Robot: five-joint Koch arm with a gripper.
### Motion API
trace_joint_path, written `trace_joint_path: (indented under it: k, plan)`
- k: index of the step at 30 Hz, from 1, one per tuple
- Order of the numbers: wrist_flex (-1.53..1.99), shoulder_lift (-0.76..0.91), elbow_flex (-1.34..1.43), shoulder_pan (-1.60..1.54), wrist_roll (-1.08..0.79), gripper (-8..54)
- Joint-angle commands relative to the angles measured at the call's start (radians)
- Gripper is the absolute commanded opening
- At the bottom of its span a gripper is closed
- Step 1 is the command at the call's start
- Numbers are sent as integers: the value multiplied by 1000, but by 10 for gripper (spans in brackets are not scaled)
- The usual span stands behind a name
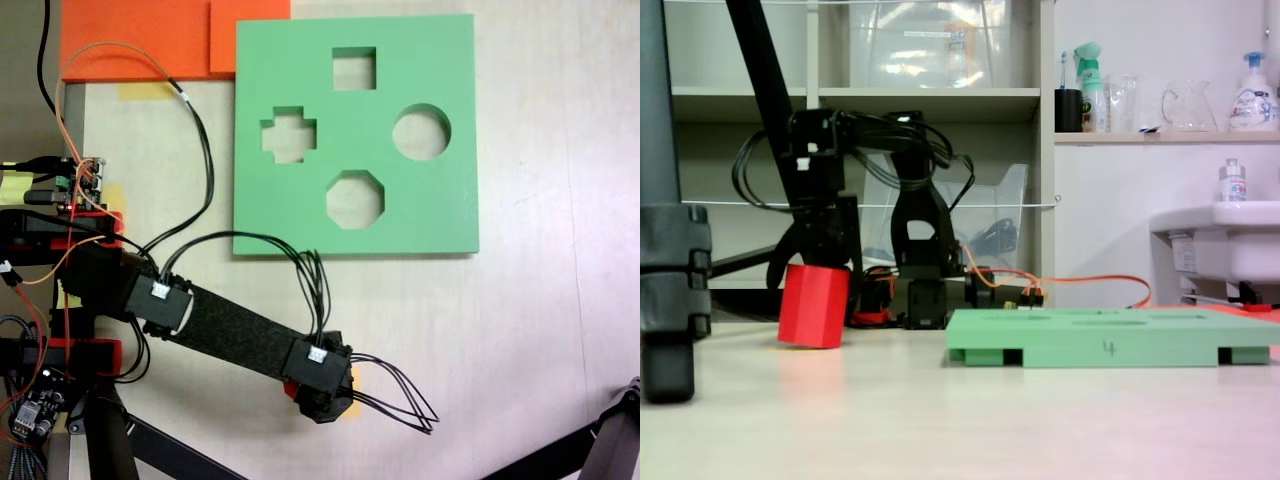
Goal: Put the octagonal pillar block into the corresponding hole
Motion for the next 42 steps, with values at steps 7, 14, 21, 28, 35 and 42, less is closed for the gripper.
trace_joint_path:
  k: [7, 14, 21, 28, 35, 42]
  plan:
    - [118, 192, -38, -107, 276, 188]
    - [107, 212, -155, -445, 597, 185]
    - [0, 186, -276, -758, 959, 185]
    - [-15, 127, -281, -836, 1086, 185]
    - [-67, 63, -281, -821, 1106, 185]
    - [-94, 9, -279, -822, 1112, 185]
